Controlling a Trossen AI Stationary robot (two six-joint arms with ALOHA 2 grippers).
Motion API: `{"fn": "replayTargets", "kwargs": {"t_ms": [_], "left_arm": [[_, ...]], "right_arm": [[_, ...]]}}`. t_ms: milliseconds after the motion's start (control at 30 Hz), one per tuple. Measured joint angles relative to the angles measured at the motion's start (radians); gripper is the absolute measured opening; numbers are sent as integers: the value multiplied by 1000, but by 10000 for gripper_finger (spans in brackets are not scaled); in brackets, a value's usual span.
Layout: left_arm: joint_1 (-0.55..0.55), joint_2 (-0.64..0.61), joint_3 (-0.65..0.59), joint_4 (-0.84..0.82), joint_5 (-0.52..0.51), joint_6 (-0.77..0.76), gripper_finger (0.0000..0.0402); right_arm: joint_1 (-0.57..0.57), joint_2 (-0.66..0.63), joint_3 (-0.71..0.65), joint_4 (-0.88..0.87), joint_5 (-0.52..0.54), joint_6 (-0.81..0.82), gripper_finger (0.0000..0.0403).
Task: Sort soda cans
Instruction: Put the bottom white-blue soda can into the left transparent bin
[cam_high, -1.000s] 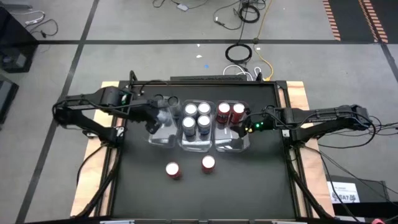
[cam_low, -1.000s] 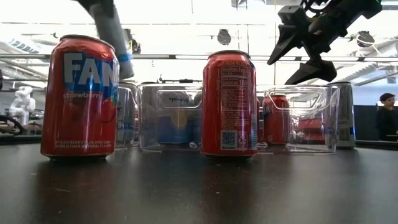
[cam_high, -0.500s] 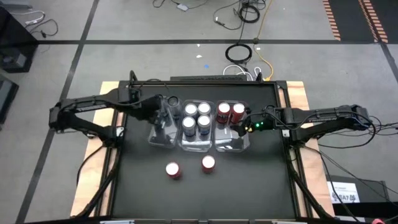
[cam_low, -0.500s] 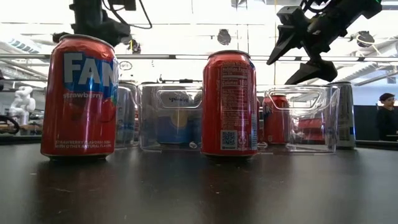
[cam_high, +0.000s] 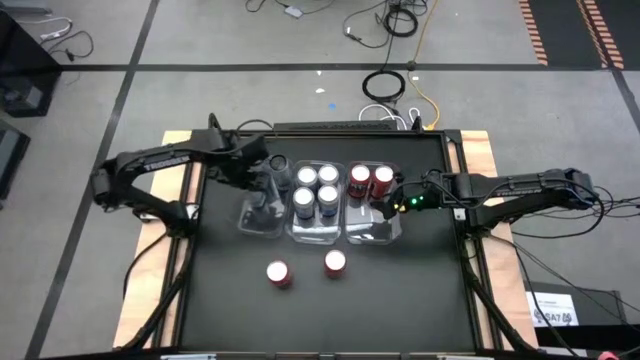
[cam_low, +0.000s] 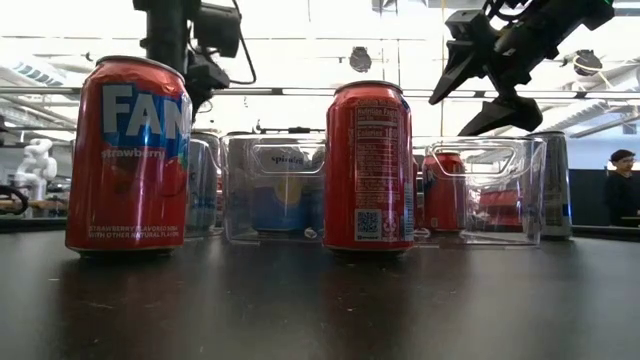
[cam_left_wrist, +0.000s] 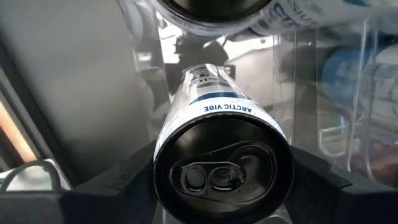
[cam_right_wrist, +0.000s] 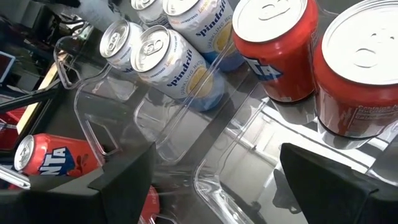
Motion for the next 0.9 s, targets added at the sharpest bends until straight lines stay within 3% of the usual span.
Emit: {"fn": "replayTargets", "kwargs": {"t_ms": [667,900], "left_arm": [[1,53,4,16,-30,-4,276],[4,61,-3,47,-84,-19,334]], "right_arm": [[0,0,0,-3,-5,-28,336],[0,0,0,-3,-5,-32,336]]}}
